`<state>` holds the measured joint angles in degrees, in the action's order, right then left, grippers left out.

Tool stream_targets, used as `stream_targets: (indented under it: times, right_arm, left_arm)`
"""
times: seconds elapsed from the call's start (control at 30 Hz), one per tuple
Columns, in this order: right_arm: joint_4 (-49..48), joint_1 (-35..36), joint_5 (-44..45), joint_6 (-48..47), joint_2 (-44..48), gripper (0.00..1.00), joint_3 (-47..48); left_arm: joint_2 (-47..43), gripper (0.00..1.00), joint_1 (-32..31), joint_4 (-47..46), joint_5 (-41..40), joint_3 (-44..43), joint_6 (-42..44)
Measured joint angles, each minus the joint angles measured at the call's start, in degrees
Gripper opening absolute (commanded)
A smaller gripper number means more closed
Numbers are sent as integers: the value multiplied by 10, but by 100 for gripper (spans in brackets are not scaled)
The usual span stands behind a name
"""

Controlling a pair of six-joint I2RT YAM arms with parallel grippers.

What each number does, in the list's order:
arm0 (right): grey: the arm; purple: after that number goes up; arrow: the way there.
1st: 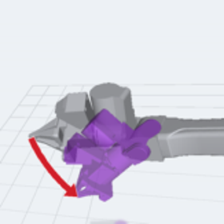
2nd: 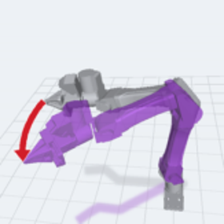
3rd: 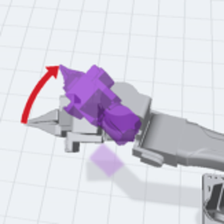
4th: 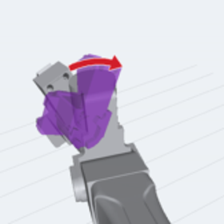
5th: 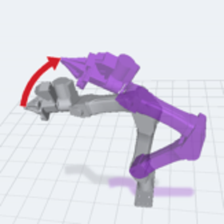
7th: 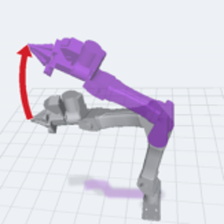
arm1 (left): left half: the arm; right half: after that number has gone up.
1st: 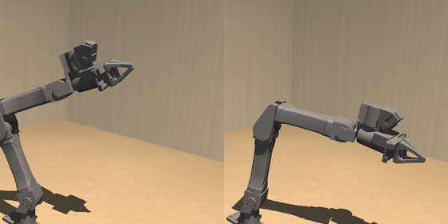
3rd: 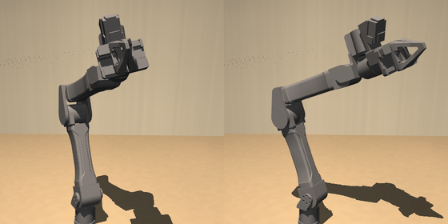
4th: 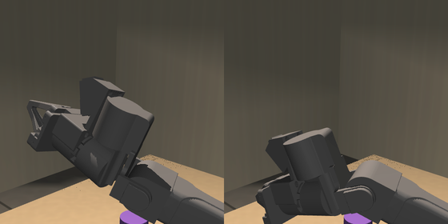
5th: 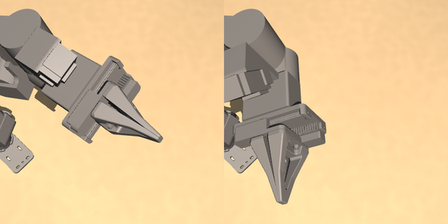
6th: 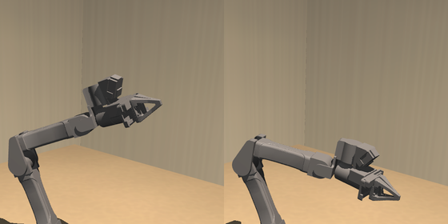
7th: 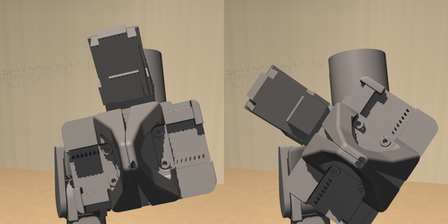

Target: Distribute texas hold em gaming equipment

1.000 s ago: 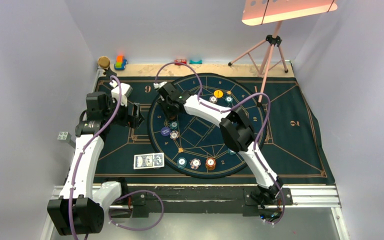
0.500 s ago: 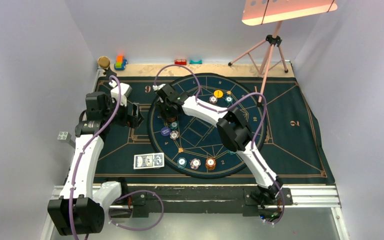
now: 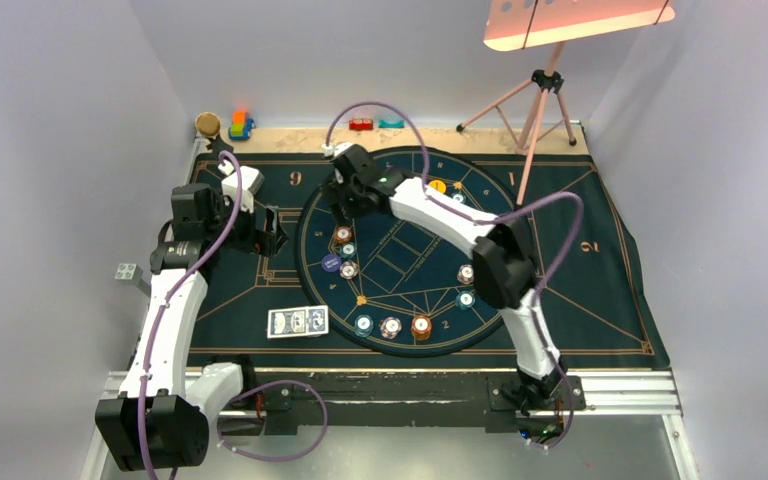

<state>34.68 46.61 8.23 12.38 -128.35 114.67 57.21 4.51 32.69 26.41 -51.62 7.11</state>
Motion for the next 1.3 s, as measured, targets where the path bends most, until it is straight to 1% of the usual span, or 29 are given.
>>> stream_targets:
  times: [0.17,0.2,0.27,0.33,0.43,0.6,0.73,0.93,1.0,1.17,1.3]
  right_arm:
    - [-28,-2,-4,7,207,82,-183]
    - [-38,-1,-7,11,262,82,-240]
    - [-43,2,-12,19,335,83,-318]
    - [-44,9,-17,30,395,84,-397]
    - [-36,29,-19,48,445,84,-495]
    - [-13,79,-20,82,487,86,-585]
    - [-17,108,-21,106,516,86,-618]
    - [-31,113,-21,125,512,84,-645]
    - [-33,113,-18,126,502,79,-649]
    - [-43,115,-18,127,471,61,-661]
    - [-45,115,-17,130,464,53,-664]
  left_arm:
    - [0,100,0,0,0,0,0]
    - [0,100,0,0,0,0,0]
    - [0,100,0,0,1,0,0]
    - [0,100,0,0,3,0,0]
    - [0,100,0,0,3,0,0]
    - [0,100,0,0,4,4,0]
    - [0,100,0,0,4,5,0]
    - [0,100,0,0,4,6,0]
    - [0,100,0,0,4,6,0]
    - [0,100,0,0,4,6,0]
    - [0,100,0,0,4,6,0]
